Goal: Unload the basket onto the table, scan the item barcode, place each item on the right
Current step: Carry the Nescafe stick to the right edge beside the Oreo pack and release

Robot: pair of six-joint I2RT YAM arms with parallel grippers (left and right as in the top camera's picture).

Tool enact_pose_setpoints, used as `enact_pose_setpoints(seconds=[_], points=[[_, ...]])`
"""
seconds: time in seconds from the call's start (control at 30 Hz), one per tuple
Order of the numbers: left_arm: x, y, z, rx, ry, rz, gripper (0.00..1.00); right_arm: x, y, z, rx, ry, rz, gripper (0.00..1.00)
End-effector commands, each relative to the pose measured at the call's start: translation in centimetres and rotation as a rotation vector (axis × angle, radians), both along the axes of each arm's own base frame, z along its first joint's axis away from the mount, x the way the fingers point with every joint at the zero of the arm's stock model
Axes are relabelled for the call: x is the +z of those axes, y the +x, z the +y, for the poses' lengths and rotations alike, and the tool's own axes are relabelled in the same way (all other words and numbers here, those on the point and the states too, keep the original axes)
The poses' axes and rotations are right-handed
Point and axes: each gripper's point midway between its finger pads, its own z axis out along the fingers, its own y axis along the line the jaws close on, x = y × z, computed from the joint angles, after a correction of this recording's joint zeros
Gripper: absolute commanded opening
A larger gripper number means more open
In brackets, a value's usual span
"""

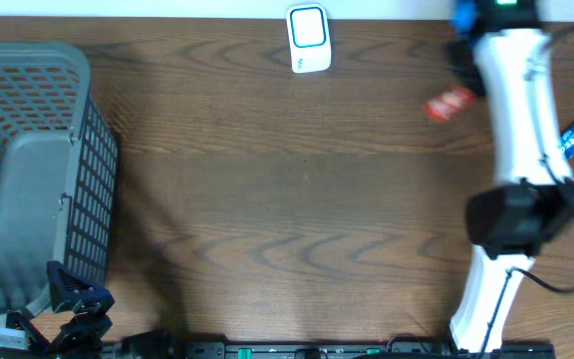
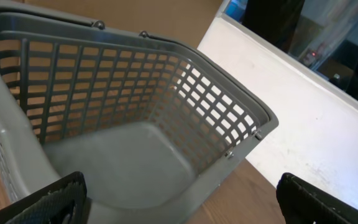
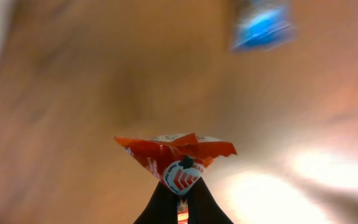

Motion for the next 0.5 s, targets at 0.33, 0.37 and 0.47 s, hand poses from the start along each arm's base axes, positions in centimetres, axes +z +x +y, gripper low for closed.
enact_pose_setpoints(seconds=[0.33,0.37,0.47], points=[[0.1,-0.1,0.0,0.001,0.015,0.006,0.98,-5.3,-8.6,-17.6,-0.112,-0.297,0.464,0.01],[0.1,-0.1,0.0,0.001,0.015,0.006,0.98,-6.1,-8.9,-18.1,-0.123,-0.301,0.469,0.01],[0.1,-0.1,0.0,0.001,0.016,0.006,0.98,-9.1,-8.9,-19.4,-0.108,-0.286,0.469,0.01]])
